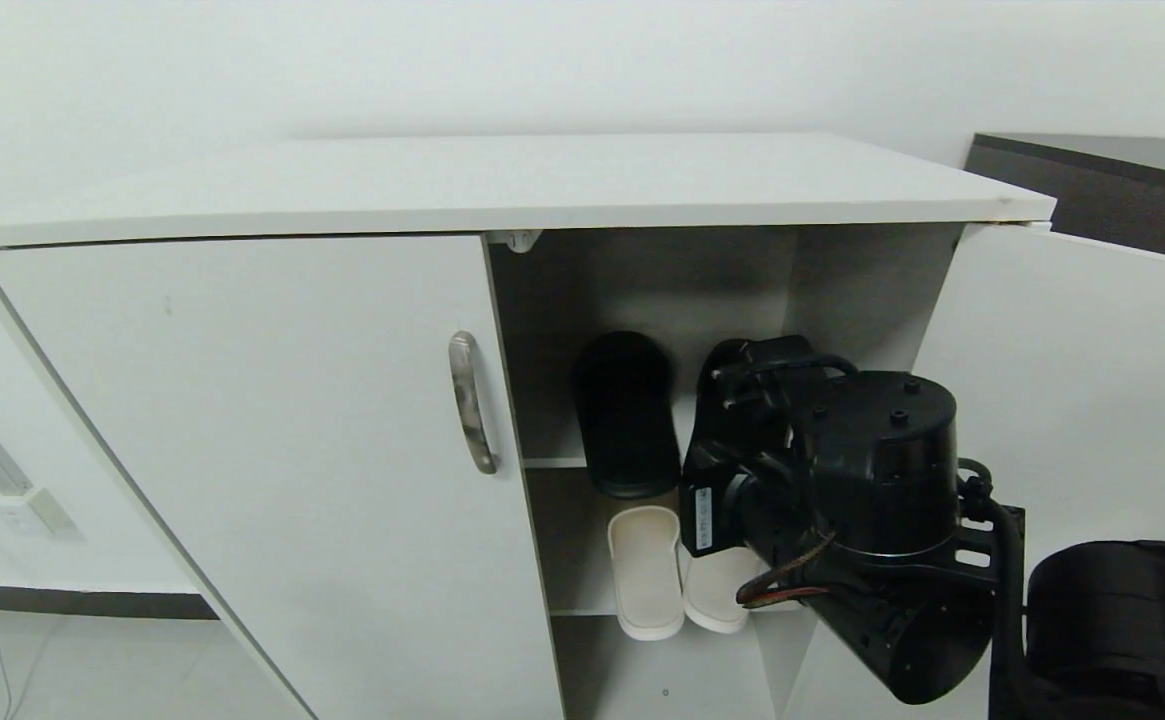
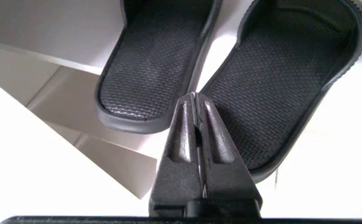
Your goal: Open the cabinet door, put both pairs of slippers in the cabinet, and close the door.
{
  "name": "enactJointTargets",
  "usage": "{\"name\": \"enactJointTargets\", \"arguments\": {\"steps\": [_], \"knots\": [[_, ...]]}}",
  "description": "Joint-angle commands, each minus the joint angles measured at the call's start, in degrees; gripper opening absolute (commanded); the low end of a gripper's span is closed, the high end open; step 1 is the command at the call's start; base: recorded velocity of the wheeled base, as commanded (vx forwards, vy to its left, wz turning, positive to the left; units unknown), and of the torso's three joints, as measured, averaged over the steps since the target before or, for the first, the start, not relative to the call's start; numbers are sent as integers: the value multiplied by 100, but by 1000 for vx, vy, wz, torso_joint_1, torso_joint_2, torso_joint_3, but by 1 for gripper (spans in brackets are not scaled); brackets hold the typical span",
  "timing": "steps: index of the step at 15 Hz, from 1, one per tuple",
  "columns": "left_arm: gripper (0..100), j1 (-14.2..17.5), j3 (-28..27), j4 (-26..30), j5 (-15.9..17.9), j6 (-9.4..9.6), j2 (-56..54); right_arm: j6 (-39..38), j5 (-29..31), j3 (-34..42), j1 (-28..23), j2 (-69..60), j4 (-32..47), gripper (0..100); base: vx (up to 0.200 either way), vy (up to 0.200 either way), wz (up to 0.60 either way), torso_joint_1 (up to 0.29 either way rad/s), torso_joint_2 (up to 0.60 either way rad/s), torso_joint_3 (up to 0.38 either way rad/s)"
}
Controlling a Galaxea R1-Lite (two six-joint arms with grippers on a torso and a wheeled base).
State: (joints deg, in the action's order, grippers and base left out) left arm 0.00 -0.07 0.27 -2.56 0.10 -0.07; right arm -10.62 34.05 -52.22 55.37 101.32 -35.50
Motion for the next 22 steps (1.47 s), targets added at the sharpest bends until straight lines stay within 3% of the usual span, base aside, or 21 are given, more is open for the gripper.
{"name": "enactJointTargets", "arguments": {"steps": [1, 3, 22], "knots": [[0, 0, 7, 0, -8, -1, 7, -2, -3, 2, 0, 2, -1, 0, 0, 0, 0, 0, 0, 0], [0, 0, -1, 0, 1, -1, 7, -2, -3, 2, 0, 29, -1, 0, 0, 0, 0, 0, 0, 0], [0, 0, -1, 0, 1, -10, 7, -116, -12, 19, -105, 468, -45, 0, -200, 0, 0, 2, 1, 3]]}}
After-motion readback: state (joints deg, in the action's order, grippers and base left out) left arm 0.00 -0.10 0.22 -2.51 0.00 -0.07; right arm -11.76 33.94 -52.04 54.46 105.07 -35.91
